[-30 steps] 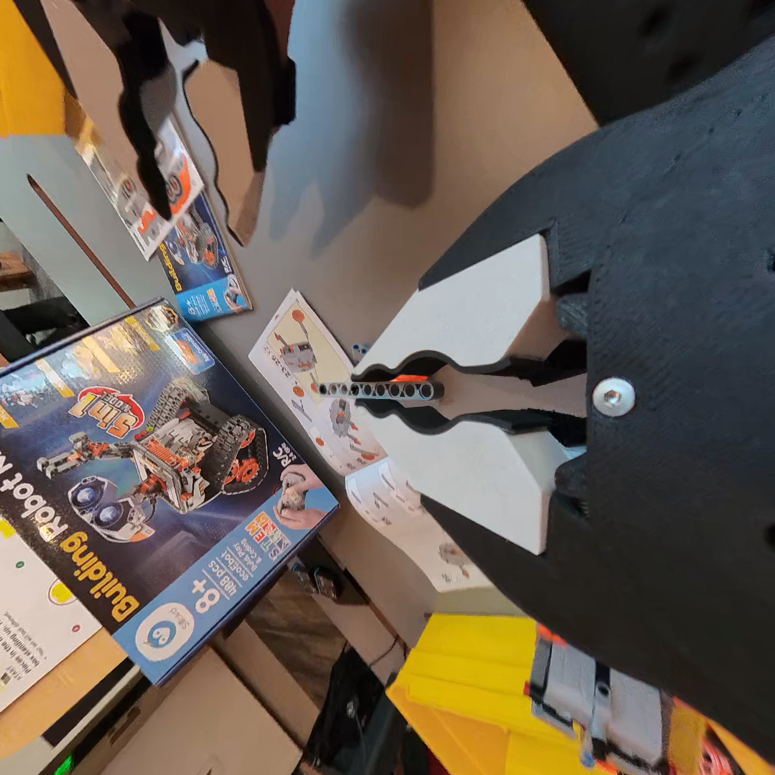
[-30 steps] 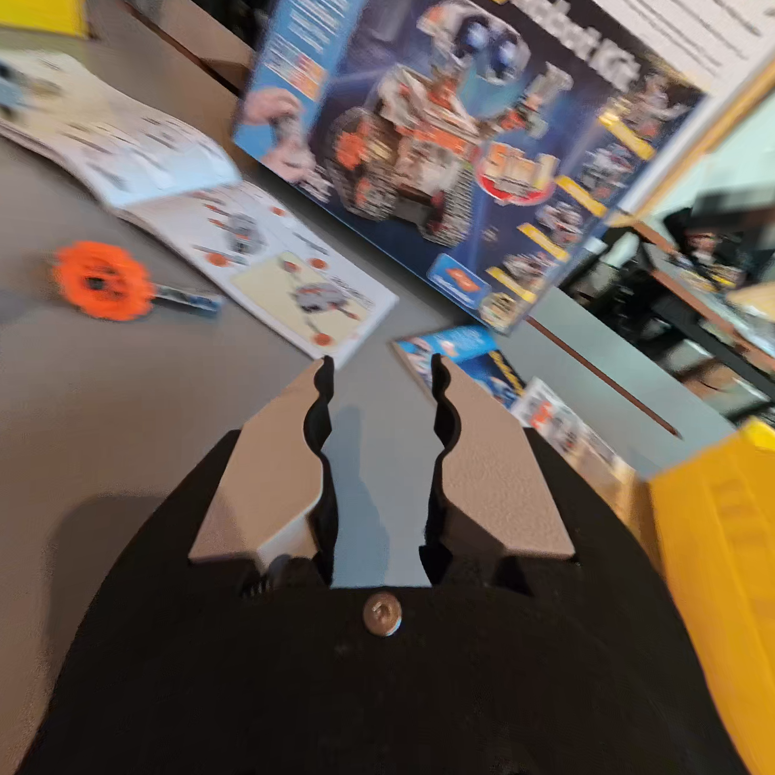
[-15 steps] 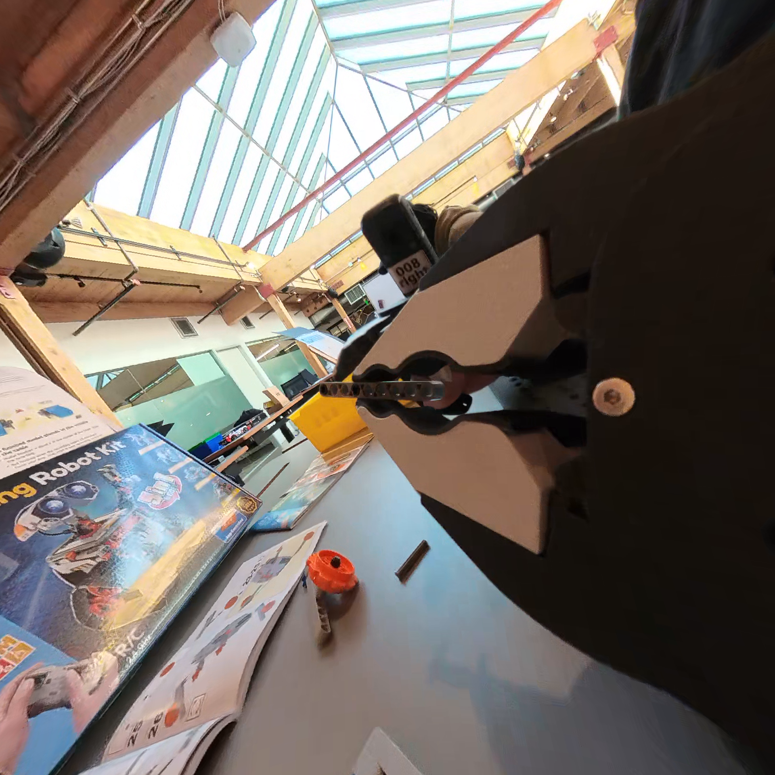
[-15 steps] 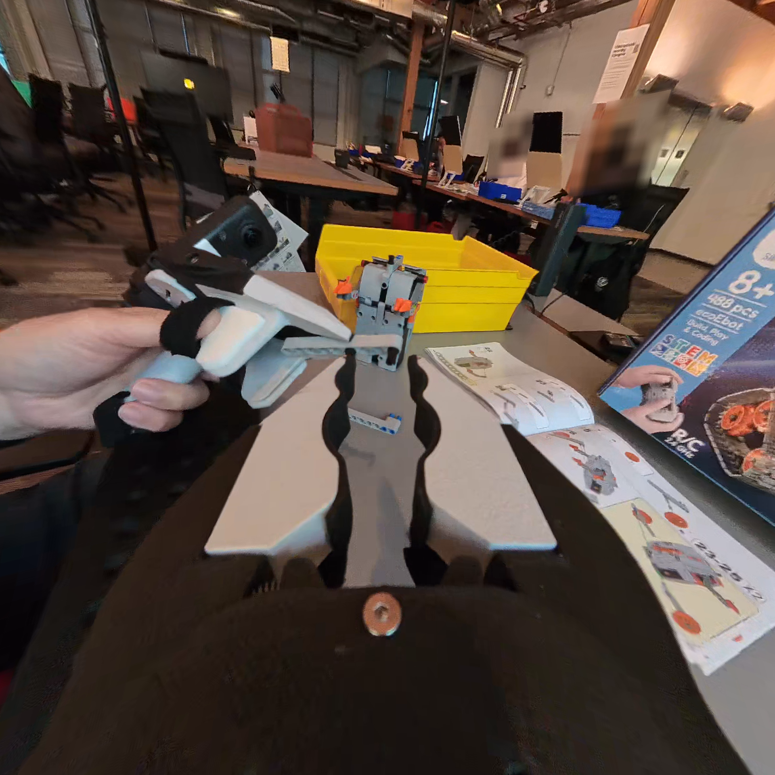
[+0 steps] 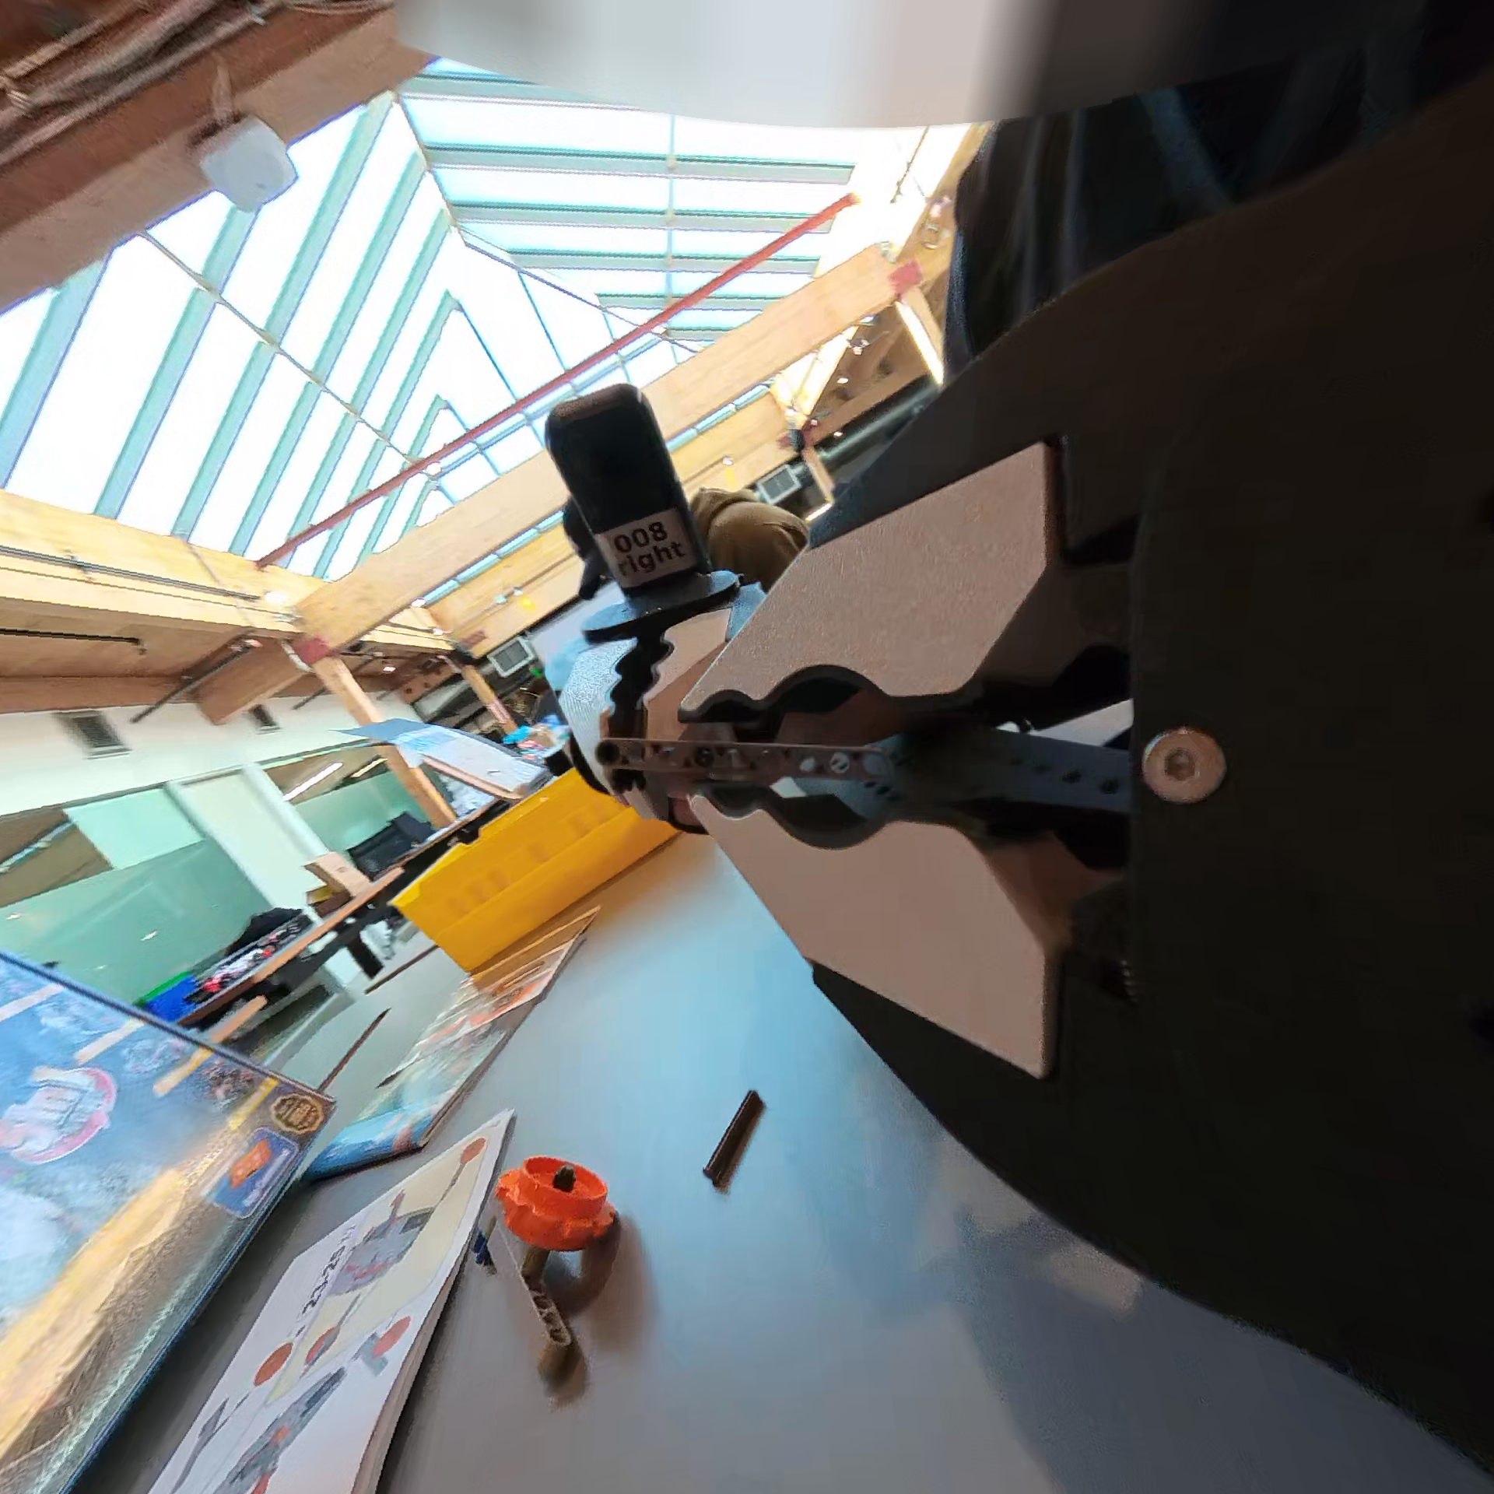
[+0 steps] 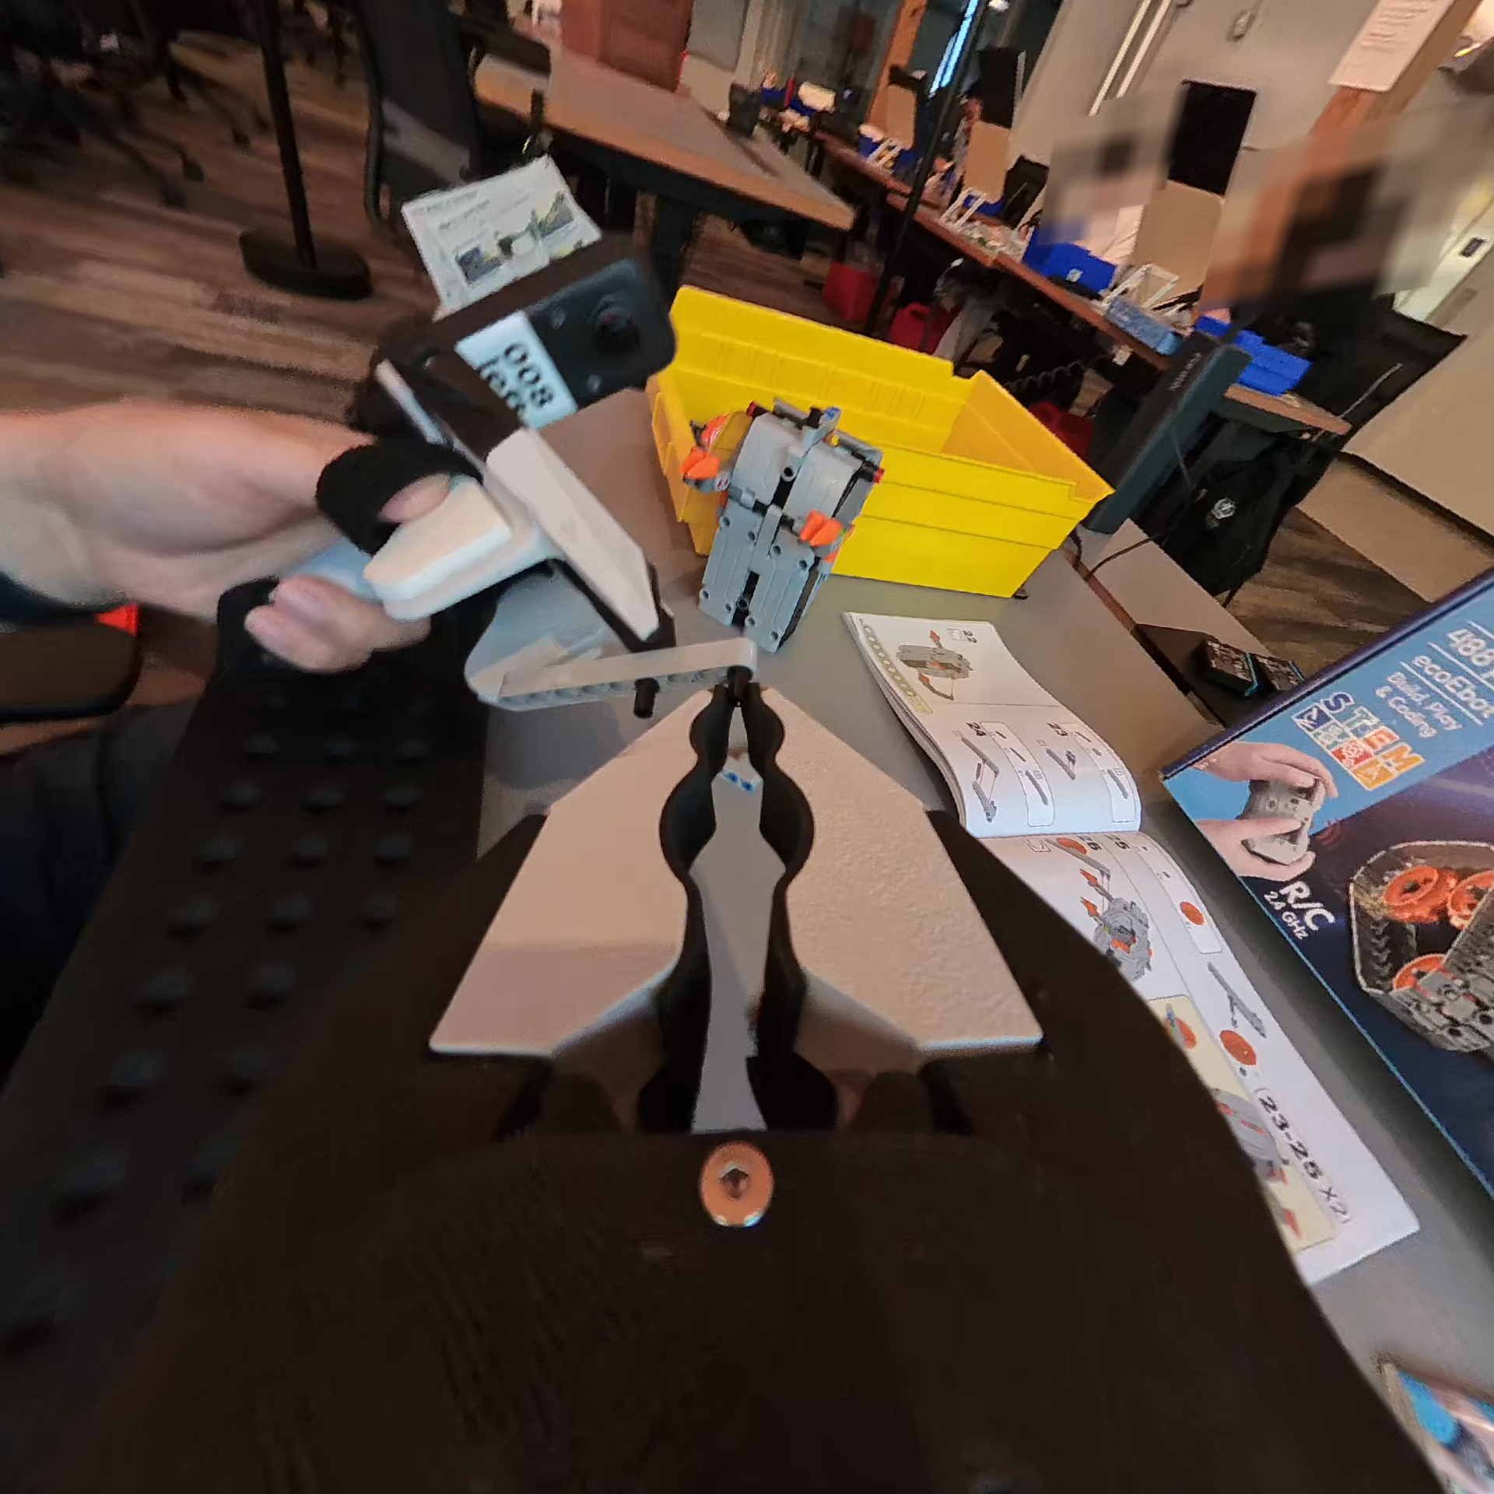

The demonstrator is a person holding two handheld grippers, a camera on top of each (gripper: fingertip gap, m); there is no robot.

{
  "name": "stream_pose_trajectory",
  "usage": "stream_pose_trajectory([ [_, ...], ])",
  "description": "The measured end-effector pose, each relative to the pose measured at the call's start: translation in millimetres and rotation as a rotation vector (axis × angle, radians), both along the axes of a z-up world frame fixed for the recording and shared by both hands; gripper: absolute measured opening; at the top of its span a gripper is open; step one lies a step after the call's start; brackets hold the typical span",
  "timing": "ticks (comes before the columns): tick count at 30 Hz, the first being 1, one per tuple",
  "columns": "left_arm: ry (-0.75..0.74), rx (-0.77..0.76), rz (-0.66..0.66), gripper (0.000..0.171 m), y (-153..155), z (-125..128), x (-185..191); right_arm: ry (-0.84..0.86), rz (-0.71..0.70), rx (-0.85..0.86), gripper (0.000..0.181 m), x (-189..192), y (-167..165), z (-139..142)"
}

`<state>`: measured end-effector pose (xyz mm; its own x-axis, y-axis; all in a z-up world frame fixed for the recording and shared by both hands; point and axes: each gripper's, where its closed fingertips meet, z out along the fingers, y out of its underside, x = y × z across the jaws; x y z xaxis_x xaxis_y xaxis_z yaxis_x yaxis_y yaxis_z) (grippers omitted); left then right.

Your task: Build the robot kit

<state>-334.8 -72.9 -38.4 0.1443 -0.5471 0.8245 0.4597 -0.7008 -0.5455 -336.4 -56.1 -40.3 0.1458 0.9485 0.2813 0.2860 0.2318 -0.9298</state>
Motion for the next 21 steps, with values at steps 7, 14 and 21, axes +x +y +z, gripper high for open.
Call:
stream_pose_trajectory([
  [7, 0.255, -0.017, -0.101, 0.015, 1, -29, 10, -0.100, 0.057, 0.030, 0.002, -2, 4, -20],
  [14, 0.211, -0.030, -0.150, 0.008, -3, -39, 15, -0.081, 0.136, -0.046, 0.002, -6, 1, -33],
  [21, 0.132, -0.026, -0.214, 0.009, -6, -33, 17, 0.012, 0.189, -0.129, 0.003, -3, -1, -31],
])
